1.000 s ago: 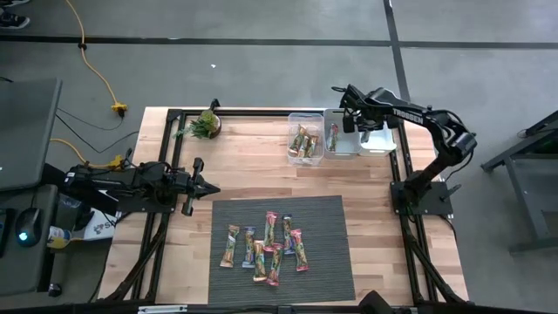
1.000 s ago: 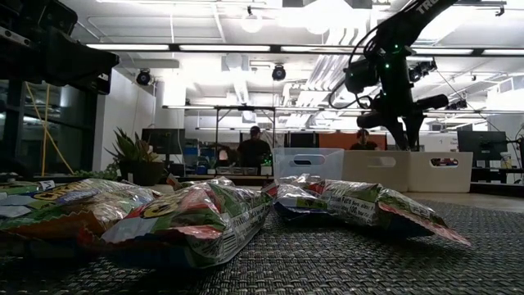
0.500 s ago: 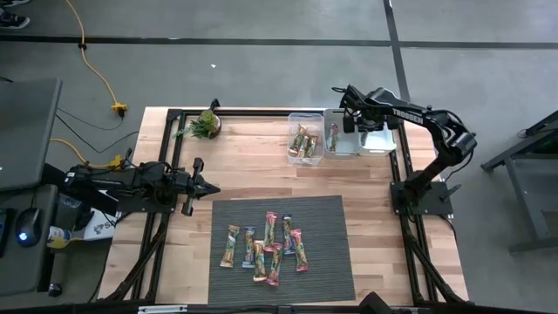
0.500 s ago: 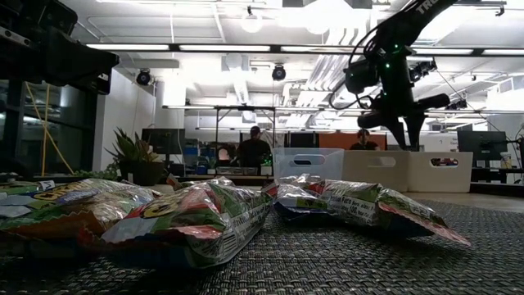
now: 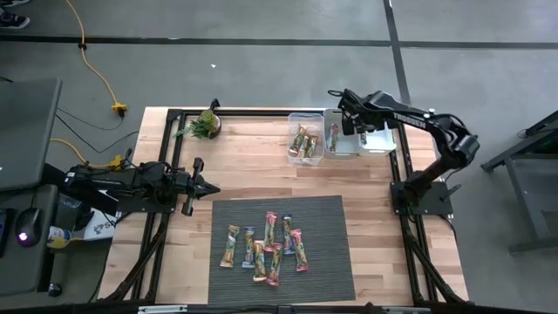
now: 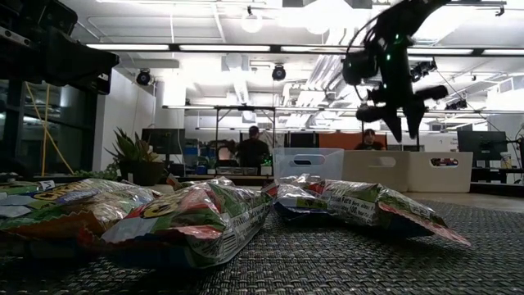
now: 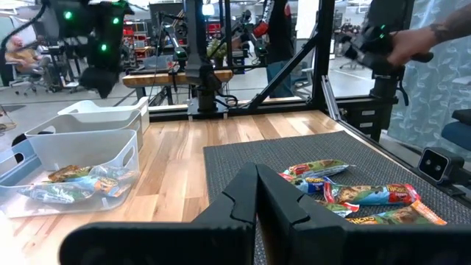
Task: Pick and place Granola Bars by type
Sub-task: Put the blue granola bar into the white bin
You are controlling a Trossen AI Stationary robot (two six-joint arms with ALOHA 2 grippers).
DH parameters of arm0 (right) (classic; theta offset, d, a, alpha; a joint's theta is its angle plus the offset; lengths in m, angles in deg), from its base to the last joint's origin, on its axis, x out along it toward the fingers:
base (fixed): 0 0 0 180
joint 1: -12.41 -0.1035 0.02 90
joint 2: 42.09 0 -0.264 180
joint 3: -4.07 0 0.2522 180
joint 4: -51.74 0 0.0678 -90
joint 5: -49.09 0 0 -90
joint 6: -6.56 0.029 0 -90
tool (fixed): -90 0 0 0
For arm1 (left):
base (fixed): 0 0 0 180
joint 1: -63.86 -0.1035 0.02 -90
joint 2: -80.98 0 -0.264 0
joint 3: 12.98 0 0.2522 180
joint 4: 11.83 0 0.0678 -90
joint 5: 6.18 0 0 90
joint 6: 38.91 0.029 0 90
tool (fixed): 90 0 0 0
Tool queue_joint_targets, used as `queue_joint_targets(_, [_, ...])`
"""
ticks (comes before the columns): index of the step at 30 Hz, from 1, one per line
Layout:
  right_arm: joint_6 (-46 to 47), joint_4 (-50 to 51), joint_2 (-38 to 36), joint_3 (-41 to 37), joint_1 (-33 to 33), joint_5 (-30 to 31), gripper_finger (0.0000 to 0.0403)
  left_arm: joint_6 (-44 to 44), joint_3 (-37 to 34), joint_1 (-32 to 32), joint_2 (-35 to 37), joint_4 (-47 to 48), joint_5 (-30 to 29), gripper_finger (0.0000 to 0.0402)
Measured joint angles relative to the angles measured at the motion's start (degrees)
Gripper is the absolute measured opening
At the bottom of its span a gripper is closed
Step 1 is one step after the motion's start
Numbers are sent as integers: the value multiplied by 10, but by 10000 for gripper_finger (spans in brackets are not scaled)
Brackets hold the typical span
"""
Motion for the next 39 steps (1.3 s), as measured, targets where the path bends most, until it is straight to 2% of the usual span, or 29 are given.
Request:
queue_joint_targets(4, [-9, -3, -48, 16, -35, 12, 147, 0, 0, 0, 0, 0, 0, 1])
queue_joint_targets(7, [-9, -27, -97, 23, -74, -23, 153, 0, 0, 0, 0, 0, 0, 1])
queue_joint_targets(12, [16, -107, -173, 23, -164, -92, 159, 0, 0, 0, 0, 0, 0, 1])
queue_joint_targets(18, [55, -246, -203, 24, -302, -102, 159, 0, 0, 0, 0, 0, 0, 1])
queue_joint_targets(24, [72, -386, -198, 24, -417, -62, 159, 0, 0, 0, 0, 0, 0, 1])
queue_joint_targets(33, [92, -454, -190, 24, -551, 20, 159, 0, 0, 0, 0, 0, 0, 1])
queue_joint_targets(39, [92, -505, -138, 39, -605, 52, 159, 0, 0, 0, 0, 0, 0, 1])
